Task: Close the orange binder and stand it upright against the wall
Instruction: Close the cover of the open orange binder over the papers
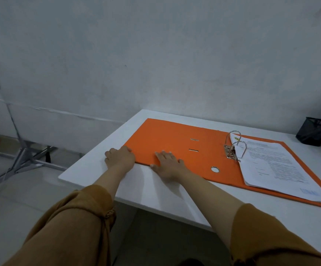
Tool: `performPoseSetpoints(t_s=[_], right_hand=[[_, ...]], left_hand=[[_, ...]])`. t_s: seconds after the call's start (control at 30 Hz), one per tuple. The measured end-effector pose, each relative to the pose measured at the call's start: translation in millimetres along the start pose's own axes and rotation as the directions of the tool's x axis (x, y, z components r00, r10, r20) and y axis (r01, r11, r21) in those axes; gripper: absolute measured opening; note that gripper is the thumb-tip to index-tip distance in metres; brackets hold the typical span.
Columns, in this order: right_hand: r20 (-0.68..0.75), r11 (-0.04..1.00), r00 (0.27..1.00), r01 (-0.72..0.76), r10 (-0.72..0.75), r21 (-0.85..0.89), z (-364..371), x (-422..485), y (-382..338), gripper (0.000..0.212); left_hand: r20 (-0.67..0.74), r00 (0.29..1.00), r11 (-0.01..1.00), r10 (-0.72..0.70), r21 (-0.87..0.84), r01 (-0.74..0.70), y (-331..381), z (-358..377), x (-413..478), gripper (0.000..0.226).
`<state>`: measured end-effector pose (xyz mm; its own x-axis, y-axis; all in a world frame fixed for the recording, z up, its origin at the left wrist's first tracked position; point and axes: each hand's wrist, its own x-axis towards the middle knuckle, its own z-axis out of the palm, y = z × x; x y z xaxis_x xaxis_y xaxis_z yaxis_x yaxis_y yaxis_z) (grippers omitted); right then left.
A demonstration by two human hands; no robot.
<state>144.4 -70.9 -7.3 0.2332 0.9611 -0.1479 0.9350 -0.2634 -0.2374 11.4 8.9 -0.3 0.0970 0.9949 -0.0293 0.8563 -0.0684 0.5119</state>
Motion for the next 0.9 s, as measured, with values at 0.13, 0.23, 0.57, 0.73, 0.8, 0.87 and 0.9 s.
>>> performPoseSetpoints(t_s=[0.13,0.23,0.57,0.73,0.8,0.87,0.9], right_hand=[[-0.004,0.999,1.0,0.022,-0.022,-0.024,0,-1,0,0.062],[-0.004,0.999,0.999,0.034,-0.034,-0.022,-4,-2,-1,0.06],[-0.166,0.989,0.984,0.092,-0.072,0.115,-45,-13,8,0.055],[-0.261,0.956,0.964,0.117,-0.044,0.269,-68,-29,20,0.054],[-0.301,0.934,0.953,0.131,-0.026,0.334,-77,-38,26,0.054],[-0.351,0.903,0.936,0.163,-0.014,0.398,-89,-47,32,0.055],[-0.377,0.878,0.926,0.187,-0.008,0.44,-95,-53,34,0.057]], left_hand=[[0.027,0.996,0.97,-0.087,-0.224,0.091,6,-7,4,0.04],[0.002,0.994,0.928,-0.111,-0.358,0.104,9,-15,7,0.04],[-0.3,0.949,0.583,0.102,-0.755,-0.301,44,-66,-6,0.029],[-0.316,0.933,0.294,0.172,-0.888,-0.355,82,-77,-35,0.033],[-0.266,0.929,0.281,0.258,-0.899,-0.336,98,-75,-51,0.037],[-0.196,0.916,0.305,0.351,-0.9,-0.31,114,-65,-67,0.039],[-0.151,0.907,0.317,0.393,-0.904,-0.288,122,-59,-75,0.04]])
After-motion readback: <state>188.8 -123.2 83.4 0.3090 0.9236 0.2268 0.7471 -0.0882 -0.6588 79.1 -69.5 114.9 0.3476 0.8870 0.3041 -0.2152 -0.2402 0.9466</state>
